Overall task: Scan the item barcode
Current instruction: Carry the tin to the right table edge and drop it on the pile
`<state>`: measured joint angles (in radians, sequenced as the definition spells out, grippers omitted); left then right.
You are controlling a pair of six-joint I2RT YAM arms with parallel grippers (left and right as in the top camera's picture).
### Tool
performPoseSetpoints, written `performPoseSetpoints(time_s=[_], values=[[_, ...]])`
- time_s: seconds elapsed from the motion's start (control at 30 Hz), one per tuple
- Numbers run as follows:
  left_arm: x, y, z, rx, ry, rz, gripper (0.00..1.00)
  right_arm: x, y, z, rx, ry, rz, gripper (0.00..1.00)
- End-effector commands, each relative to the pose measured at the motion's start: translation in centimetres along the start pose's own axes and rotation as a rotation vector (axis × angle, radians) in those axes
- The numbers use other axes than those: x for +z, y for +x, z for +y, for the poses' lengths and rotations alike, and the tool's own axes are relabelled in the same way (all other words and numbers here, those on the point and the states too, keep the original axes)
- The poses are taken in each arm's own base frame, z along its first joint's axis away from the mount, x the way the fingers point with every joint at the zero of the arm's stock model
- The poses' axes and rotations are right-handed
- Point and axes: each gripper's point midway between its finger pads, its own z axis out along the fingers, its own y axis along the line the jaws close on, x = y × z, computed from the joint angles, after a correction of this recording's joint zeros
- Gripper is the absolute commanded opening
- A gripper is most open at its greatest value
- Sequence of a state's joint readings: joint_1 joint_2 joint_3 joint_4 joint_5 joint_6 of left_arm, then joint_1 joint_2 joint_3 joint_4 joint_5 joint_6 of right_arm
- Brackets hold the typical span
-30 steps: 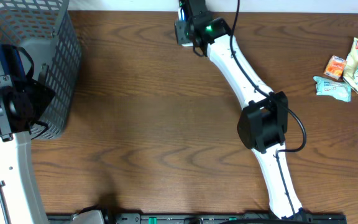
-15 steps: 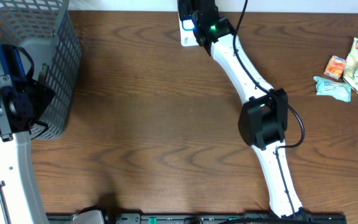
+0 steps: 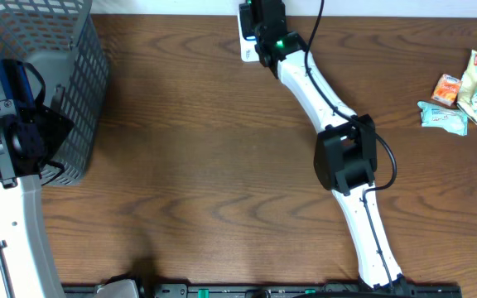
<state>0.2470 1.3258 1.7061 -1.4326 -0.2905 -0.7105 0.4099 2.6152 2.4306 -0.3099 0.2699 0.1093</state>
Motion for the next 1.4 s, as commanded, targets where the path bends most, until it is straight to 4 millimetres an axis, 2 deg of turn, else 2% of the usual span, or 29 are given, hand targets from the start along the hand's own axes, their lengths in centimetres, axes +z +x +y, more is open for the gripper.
performPoseSetpoints(time_s=[0.0,0.07,0.17,0.3,0.4,0.47,0.53,0.73,0.77,0.83,1.0,1.07,1.2,1.27,1.37], values=[[-0.1,-0.1,0.4,-0.014,-0.008,-0.009,0.98,-4.4,-6.8,-5.4,0.038,0.087,-0.075,0.52],[-0.1,-0.1,0.4,-0.014,-0.008,-0.009,0.98,-5.8,-7.7,-7.5,0.043,0.114,-0.054,0.52],[-0.1,-0.1,0.4,-0.014,-0.008,-0.009,0.98,-8.2,-8.4,-12.1,0.057,0.176,-0.001,0.51],[-0.1,-0.1,0.4,-0.015,-0.008,-0.009,0.97,-11.2,-7.3,-19.4,0.08,0.283,0.113,0.49],[-0.1,-0.1,0.4,-0.014,-0.008,-0.009,0.98,-13.3,-4.9,-25.8,0.09,0.42,0.225,0.49],[-0.1,-0.1,0.4,-0.014,-0.008,-0.009,0.98,-14.8,-2.6,-30.3,0.07,0.524,0.321,0.51],[-0.1,-0.1,0.4,-0.015,-0.008,-0.009,0.98,-16.0,-0.1,-34.0,0.087,0.598,0.409,0.52],[-0.1,-0.1,0.4,-0.014,-0.008,-0.009,0.98,-18.0,5.1,-41.1,0.176,0.678,0.558,0.55],[-0.1,-0.1,0.4,-0.014,-0.008,-0.009,0.98,-18.3,5.7,-41.9,0.19,0.682,0.572,0.58],[-0.1,-0.1,0.4,-0.014,-0.008,-0.009,0.98,-18.5,6.9,-43.1,0.215,0.685,0.596,0.73],[-0.1,-0.1,0.4,-0.014,-0.008,-0.009,0.98,-19.7,8.7,-45.3,0.31,0.732,0.622,0.73],[-0.1,-0.1,0.4,-0.015,-0.008,-0.009,0.98,-19.9,9.2,-45.5,0.339,0.73,0.63,0.8],[-0.1,-0.1,0.4,-0.014,-0.008,-0.009,0.98,-20.4,9.8,-44.7,0.356,0.688,0.668,0.99],[-0.1,-0.1,0.4,-0.015,-0.008,-0.009,0.98,-20.6,9.6,-43.5,0.369,0.637,0.684,0.99],[-0.1,-0.1,0.4,-0.014,-0.008,-0.009,0.98,-21.4,8.2,-40.9,0.408,0.517,0.673,0.99]])
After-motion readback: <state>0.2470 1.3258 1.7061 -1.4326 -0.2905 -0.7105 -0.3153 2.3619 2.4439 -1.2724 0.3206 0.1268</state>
